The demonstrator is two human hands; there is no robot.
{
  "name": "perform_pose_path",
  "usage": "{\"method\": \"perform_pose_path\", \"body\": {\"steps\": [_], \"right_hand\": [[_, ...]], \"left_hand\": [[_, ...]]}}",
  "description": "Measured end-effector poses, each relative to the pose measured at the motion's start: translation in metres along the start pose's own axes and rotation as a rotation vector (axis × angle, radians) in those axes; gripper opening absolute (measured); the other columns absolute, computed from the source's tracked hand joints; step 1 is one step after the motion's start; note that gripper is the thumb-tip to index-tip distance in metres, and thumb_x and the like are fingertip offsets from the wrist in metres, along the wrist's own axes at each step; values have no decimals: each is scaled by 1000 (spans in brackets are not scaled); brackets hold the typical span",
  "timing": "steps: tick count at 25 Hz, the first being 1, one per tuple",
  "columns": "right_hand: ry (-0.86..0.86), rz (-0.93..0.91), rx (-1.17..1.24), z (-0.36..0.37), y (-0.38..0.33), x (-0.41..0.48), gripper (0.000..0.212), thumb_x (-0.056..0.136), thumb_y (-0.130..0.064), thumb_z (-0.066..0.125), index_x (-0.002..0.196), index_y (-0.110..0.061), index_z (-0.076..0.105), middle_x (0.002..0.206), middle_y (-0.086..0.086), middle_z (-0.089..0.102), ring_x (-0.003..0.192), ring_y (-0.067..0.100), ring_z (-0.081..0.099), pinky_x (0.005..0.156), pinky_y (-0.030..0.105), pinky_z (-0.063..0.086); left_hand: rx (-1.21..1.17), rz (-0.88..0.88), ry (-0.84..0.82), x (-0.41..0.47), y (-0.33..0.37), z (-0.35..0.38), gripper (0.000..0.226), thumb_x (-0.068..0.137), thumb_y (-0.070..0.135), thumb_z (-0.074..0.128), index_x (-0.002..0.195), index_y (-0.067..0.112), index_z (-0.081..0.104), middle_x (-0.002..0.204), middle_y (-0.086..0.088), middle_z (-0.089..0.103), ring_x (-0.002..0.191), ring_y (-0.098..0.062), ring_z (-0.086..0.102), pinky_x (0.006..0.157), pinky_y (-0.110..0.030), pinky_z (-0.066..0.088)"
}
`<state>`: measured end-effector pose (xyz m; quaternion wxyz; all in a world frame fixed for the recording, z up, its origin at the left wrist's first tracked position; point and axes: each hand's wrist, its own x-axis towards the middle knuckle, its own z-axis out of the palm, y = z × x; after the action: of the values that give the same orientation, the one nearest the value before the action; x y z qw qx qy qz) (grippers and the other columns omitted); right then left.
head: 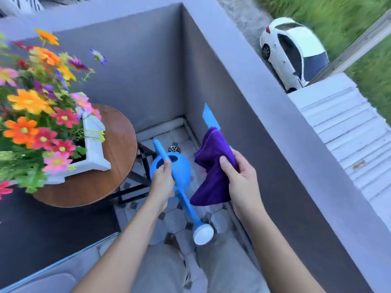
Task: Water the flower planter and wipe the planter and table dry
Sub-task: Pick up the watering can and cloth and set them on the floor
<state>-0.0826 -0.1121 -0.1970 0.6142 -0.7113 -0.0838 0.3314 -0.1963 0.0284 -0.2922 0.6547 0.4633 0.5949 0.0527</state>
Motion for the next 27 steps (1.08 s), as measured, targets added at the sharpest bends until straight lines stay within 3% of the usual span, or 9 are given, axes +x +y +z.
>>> {"method": "perform_pose_path", "body": {"steps": [2, 5, 8, 12, 14, 17, 22, 27], "right_hand": [[-6, 27, -12, 12, 51, 47, 22, 102, -9, 58, 120, -15, 70, 87, -15, 76, 77, 2, 70, 72, 21, 55], [-19, -15, -95, 36, 139, 130, 21, 99, -15, 61, 111, -29, 73, 87, -13, 77, 82, 12, 69, 83, 38, 57], [-61, -80, -179, 63, 221, 218, 22, 99, -11, 58, 106, -27, 72, 84, -8, 74, 78, 15, 67, 81, 36, 55], [-110, -153, -266, 96, 281, 318, 21, 98, -9, 56, 108, -21, 70, 86, -1, 71, 75, 16, 66, 79, 41, 59], [-147, -183, -289, 109, 301, 357, 22, 99, -7, 55, 115, -14, 69, 90, 4, 70, 78, 20, 65, 77, 38, 57], [-176, -234, -376, 122, 335, 396, 24, 100, -7, 56, 120, -12, 69, 96, 4, 68, 84, 19, 62, 74, 28, 49], [-229, -303, -433, 115, 366, 423, 24, 101, -3, 56, 120, -9, 70, 96, 4, 69, 81, 15, 62, 69, 18, 48], [-231, -365, -502, 112, 374, 432, 22, 99, -4, 58, 115, -11, 72, 95, 3, 72, 86, 16, 62, 79, 28, 50]], "left_hand": [[62, 34, 31, 63, -21, 10, 51, 99, 58, 27, 93, 15, 56, 61, 3, 37, 49, -13, 32, 38, -19, 24], [187, 101, 94, 179, -63, 34, 55, 98, 59, 23, 82, 17, 55, 62, -1, 43, 50, -19, 38, 49, -26, 31], [267, 176, 129, 286, -101, 51, 59, 100, 54, 23, 75, 16, 59, 76, -7, 61, 67, -29, 58, 61, -33, 38], [296, 196, 162, 399, -120, 65, 64, 101, 51, 21, 103, 4, 66, 94, -18, 67, 80, -37, 63, 65, -41, 50], [302, 193, 156, 443, -126, 71, 64, 102, 50, 21, 106, 4, 65, 90, -16, 65, 63, -34, 59, 53, -36, 46], [267, 200, 161, 490, -138, 76, 57, 102, 49, 22, 95, 6, 58, 80, -13, 56, 52, -24, 46, 45, -28, 33], [140, 179, 111, 525, -147, 82, 49, 104, 46, 22, 98, 9, 55, 72, -6, 51, 53, -17, 45, 39, -21, 33], [74, 133, 39, 532, -147, 87, 48, 103, 48, 23, 101, 11, 53, 67, -3, 46, 52, -15, 40, 41, -22, 31]]}}
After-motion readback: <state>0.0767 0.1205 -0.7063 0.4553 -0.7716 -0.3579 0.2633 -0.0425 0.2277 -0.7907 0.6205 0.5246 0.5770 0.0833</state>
